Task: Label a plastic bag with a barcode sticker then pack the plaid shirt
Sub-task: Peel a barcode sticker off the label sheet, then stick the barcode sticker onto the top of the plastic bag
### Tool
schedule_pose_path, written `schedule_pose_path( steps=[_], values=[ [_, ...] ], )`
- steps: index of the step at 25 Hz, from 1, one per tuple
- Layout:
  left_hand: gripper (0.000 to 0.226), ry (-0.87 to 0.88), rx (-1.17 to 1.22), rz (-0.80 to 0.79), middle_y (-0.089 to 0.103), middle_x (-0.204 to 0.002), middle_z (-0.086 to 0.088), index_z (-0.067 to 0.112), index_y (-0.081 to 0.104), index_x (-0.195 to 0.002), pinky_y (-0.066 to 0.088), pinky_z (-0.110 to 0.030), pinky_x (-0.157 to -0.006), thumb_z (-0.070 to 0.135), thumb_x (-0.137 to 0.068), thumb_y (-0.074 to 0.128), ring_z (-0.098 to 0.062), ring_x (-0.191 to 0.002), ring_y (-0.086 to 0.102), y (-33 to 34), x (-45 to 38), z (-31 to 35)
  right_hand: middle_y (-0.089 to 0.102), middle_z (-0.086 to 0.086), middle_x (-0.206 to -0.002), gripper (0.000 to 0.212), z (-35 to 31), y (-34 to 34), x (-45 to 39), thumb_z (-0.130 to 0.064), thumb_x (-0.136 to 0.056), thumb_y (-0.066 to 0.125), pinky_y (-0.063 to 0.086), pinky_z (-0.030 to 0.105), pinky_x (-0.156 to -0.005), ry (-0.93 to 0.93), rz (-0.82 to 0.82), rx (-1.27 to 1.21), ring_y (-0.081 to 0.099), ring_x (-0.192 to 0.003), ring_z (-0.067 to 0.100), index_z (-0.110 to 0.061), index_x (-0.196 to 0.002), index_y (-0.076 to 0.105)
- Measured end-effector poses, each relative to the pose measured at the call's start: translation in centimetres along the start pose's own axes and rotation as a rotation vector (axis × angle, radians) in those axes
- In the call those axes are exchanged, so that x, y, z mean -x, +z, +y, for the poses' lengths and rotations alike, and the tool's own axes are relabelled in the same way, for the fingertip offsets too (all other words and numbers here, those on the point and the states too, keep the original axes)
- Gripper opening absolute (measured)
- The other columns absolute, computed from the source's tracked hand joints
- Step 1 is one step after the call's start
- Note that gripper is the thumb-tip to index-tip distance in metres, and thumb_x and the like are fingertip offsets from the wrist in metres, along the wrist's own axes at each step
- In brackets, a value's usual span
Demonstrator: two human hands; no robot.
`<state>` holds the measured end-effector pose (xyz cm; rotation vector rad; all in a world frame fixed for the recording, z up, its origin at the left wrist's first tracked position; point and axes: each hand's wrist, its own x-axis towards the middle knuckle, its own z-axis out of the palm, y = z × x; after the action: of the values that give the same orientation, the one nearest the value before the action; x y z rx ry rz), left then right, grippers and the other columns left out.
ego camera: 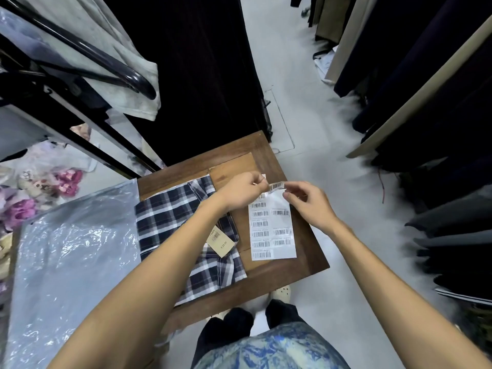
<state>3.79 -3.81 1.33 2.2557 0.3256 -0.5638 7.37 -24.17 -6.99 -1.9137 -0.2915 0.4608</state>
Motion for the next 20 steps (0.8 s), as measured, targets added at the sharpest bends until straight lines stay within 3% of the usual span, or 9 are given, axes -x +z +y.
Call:
schedule_pose_path(
  steps=[3, 5, 7, 9, 12, 15, 18, 20],
  values=[
    [0.027, -0.026, 0.094, 0.061, 0.065, -0.084, 0.001, 0.009, 0.068, -0.099, 0.041, -0.032, -0.066, 0.034, -0.098, 0.056, -0.016, -0.071, 0.053, -0.9, 1.7, -0.8, 0.078, -0.009, -0.101, 0.018, -2.5, 0.8, 0.1, -0.017, -0.094, 0.069, 0.053, 0.025, -0.082, 0.106, -0.011, -0.289, 0.070, -0.089, 0.004, -0.028, -0.104, 0.078],
    [0.028, -0.033, 0.149, 0.085, 0.064, -0.081, -0.004, 0.010, 0.068, -0.097, 0.038, -0.032, -0.067, 0.035, -0.095, 0.054, -0.016, -0.071, 0.049, -1.5, 2.9, -1.5, 0.079, -0.007, -0.098, 0.014, -4.1, 1.4, 0.3, -0.019, -0.092, 0.072, 0.052, 0.024, -0.077, 0.118, -0.060, -0.375, 0.070, -0.086, 0.006, -0.023, -0.105, 0.078],
    [0.027, -0.034, 0.191, 0.109, 0.071, -0.092, -0.015, 0.015, 0.070, -0.094, 0.040, -0.034, -0.071, 0.037, -0.092, 0.055, -0.017, -0.075, 0.052, -2.1, 4.2, -1.9, 0.078, -0.004, -0.090, 0.012, -5.6, 2.2, 0.6, -0.016, -0.088, 0.077, 0.052, 0.019, -0.071, 0.052, -0.090, -0.381, 0.069, -0.080, 0.005, -0.015, -0.100, 0.079],
    [0.023, -0.041, 0.215, 0.155, 0.073, -0.102, -0.013, 0.016, 0.070, -0.094, 0.046, -0.035, -0.073, 0.034, -0.093, 0.056, -0.019, -0.077, 0.058, -2.9, 5.4, -2.3, 0.077, 0.005, -0.084, 0.007, -6.9, 3.2, 0.7, -0.017, -0.087, 0.079, 0.052, 0.018, -0.069, 0.004, -0.082, -0.365, 0.066, -0.074, 0.008, -0.012, -0.092, 0.079],
    [0.017, -0.058, 0.311, 0.246, 0.070, -0.089, 0.000, 0.014, 0.069, -0.096, 0.043, -0.025, -0.059, 0.030, -0.093, 0.064, -0.009, -0.066, 0.055, -3.8, 7.2, -3.3, 0.075, 0.013, -0.083, 0.014, -8.1, 4.8, 0.7, -0.024, -0.091, 0.075, 0.051, 0.025, -0.071, 0.017, -0.080, -0.367, 0.062, -0.072, 0.011, -0.012, -0.086, 0.080],
    [0.020, -0.050, 0.410, 0.351, 0.068, -0.079, 0.003, 0.015, 0.066, -0.088, 0.039, -0.019, -0.052, 0.032, -0.087, 0.076, -0.004, -0.055, 0.051, -4.4, 8.9, -4.8, 0.072, 0.005, -0.081, 0.019, -9.5, 6.6, 0.8, -0.028, -0.094, 0.072, 0.048, 0.027, -0.073, 0.001, -0.151, -0.340, 0.060, -0.076, 0.010, -0.012, -0.088, 0.080],
    [0.018, -0.031, 0.527, 0.424, 0.067, -0.079, -0.001, 0.018, 0.067, -0.085, 0.044, -0.028, -0.060, 0.029, -0.085, 0.081, -0.009, -0.062, 0.055, -5.3, 10.8, -7.1, 0.079, 0.000, -0.092, 0.015, -11.7, 8.9, 1.1, -0.024, -0.095, 0.070, 0.052, 0.018, -0.077, -0.031, -0.201, -0.331, 0.066, -0.083, 0.004, -0.013, -0.095, 0.081],
    [0.017, -0.025, 0.606, 0.441, 0.065, -0.077, -0.003, 0.021, 0.067, -0.085, 0.049, -0.035, -0.063, 0.027, -0.083, 0.082, -0.015, -0.067, 0.058, -6.1, 12.1, -8.8, 0.079, 0.001, -0.092, 0.013, -12.9, 10.7, 1.1, -0.024, -0.095, 0.070, 0.056, 0.023, -0.079, -0.036, -0.221, -0.333, 0.070, -0.085, 0.010, -0.016, -0.094, 0.081]
  ],
)
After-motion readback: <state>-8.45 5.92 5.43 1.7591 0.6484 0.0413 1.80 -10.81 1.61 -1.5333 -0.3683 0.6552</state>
